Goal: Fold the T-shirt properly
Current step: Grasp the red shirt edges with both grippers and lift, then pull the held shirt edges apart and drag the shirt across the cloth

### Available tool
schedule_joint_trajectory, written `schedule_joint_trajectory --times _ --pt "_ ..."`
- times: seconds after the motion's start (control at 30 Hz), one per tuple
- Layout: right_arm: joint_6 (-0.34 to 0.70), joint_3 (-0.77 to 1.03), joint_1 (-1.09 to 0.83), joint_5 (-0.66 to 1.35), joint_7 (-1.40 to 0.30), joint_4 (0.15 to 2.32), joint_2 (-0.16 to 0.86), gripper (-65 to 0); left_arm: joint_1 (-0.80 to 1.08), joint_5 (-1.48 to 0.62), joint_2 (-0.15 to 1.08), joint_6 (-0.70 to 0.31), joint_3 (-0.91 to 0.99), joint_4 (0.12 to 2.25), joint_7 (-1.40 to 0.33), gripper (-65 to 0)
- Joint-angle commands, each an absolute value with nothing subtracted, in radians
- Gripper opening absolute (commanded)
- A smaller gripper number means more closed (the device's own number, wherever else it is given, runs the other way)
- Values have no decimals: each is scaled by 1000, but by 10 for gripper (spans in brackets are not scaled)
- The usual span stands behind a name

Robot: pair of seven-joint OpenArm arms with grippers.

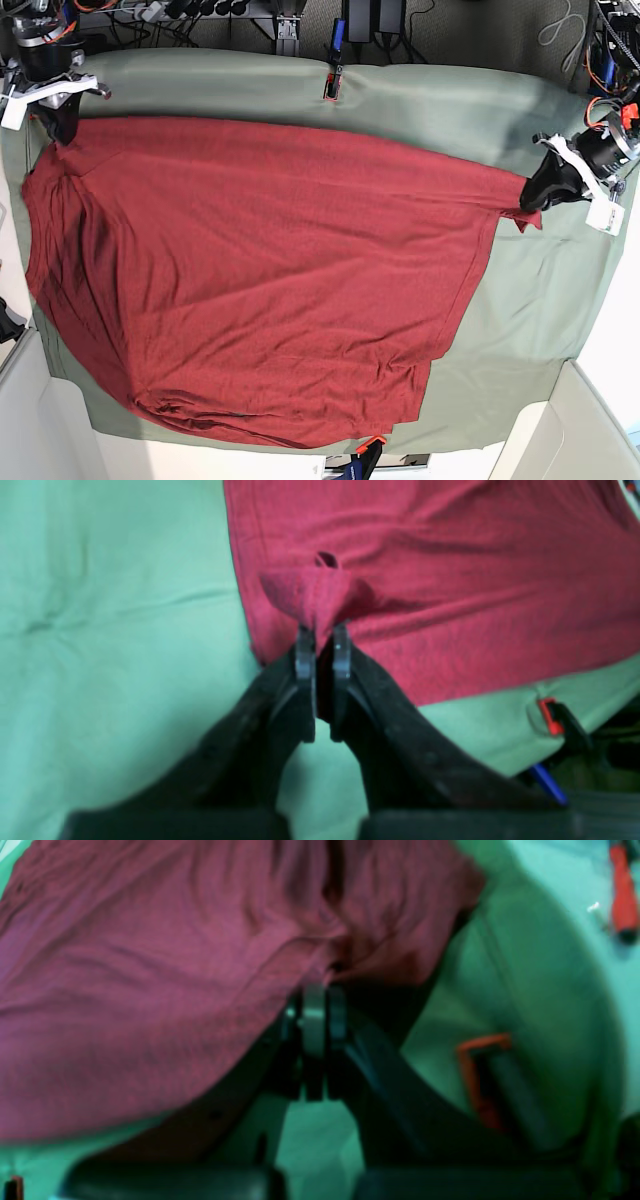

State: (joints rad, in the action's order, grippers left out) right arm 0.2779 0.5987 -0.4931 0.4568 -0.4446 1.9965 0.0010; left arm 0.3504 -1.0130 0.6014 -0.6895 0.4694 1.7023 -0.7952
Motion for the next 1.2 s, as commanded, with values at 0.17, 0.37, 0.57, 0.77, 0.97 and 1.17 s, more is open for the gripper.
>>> schedule_joint_trajectory --times 0.17,0.37,0.57,0.77,0.97,1.17 --pt "278 597 -327 448 -424 1927 38 -650 252 -864 620 -698 350 1678 -681 -650" --pt "311 584 -181 428 -423 1770 38 -650 40 -805 612 -698 215 1476 -646 -650" --pt "311 584 -63 400 -422 1651 38 -650 -150 -783 612 -698 97 1230 -598 -650" --pt "315 584 58 333 -419 1516 38 -650 -277 -714 590 -698 32 1056 -526 -650" --pt "319 578 113 331 -420 1443 38 -650 -296 -730 573 -698 32 931 -561 -421" --pt "319 574 107 341 -420 1440 39 -386 -293 -1018 606 -698 55 928 -857 -254"
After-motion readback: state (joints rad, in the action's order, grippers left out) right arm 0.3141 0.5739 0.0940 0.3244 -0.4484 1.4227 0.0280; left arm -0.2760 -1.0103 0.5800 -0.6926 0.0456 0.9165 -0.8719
